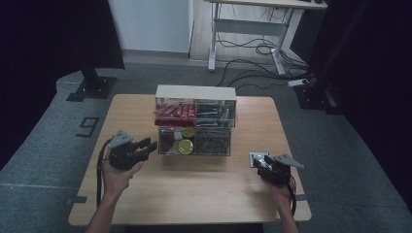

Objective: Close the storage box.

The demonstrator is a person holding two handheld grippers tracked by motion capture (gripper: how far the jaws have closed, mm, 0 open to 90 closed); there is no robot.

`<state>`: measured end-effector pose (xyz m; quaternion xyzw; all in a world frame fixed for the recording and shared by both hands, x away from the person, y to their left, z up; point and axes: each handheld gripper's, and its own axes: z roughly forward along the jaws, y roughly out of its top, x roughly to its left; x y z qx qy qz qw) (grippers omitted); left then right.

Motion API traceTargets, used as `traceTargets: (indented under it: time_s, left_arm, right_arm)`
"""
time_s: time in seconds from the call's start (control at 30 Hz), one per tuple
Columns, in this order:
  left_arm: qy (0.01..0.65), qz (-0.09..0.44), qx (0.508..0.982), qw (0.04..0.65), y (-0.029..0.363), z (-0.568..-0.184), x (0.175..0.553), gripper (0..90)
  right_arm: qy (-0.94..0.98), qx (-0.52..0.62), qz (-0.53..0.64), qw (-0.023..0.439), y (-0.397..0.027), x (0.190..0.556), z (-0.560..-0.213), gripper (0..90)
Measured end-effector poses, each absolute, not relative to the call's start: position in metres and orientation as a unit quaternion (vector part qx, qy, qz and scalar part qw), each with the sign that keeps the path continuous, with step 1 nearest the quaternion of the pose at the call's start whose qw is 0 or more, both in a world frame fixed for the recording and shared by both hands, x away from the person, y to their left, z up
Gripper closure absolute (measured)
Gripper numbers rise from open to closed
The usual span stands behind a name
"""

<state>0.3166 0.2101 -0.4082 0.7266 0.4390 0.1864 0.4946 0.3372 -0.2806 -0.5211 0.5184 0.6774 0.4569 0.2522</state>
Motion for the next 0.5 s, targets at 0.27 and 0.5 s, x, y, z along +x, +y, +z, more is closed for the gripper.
traceTargets:
  time_s: [0.27,0.5]
  left_arm:
    - [0.442,0.185,0.741,0.471,0.217,-0.441,0.307,54.0]
    - [0.457,0.168,0.749,0.449,0.22,-0.475,0.308,50.7]
  right_arm:
    - [0.683,0.513,0.455,0.251,-0.279,0.336,-0.523,44.8]
    - [0.688,0.507,0.454,0.249,-0.278,0.336,-0.525,44.4]
